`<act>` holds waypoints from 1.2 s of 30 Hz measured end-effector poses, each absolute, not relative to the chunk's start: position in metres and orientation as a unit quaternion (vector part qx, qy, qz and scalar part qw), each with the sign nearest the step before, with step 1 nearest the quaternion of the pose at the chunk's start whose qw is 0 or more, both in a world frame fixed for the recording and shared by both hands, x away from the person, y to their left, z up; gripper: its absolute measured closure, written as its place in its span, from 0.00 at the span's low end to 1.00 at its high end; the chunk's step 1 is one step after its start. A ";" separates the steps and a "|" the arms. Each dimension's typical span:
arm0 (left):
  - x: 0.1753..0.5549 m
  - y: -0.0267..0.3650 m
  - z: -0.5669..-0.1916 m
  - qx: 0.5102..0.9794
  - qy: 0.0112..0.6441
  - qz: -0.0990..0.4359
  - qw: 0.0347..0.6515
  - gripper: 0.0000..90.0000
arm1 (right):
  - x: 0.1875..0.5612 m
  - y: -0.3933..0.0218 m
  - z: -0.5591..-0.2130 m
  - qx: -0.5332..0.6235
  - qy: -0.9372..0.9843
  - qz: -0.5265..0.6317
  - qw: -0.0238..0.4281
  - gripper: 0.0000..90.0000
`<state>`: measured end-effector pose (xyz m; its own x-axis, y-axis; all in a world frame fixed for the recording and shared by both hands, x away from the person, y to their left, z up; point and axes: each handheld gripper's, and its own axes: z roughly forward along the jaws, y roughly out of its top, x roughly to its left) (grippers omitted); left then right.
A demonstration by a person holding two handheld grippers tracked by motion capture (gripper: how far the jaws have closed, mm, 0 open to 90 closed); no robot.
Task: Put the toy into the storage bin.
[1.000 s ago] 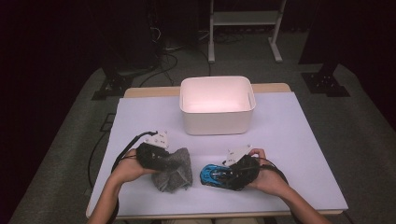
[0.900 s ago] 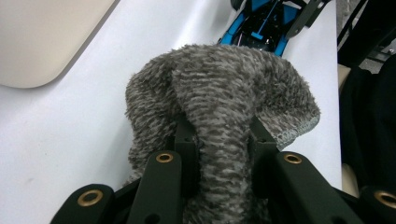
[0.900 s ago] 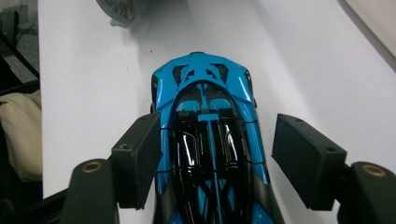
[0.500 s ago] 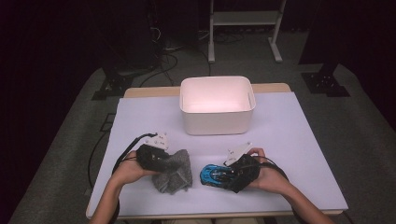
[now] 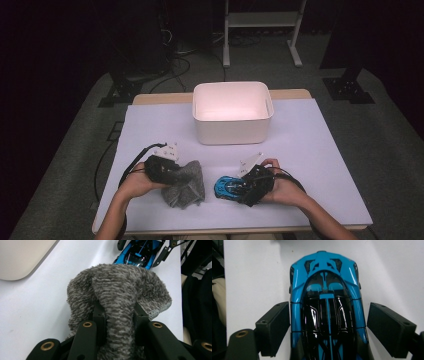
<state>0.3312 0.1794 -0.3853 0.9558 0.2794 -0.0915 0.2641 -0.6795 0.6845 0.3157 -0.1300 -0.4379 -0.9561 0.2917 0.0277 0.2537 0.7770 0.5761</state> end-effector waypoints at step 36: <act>0.333 0.174 -0.384 0.915 0.143 0.009 0.376 0.78 | 0.312 -0.128 -0.448 0.129 0.943 0.304 0.043 0.27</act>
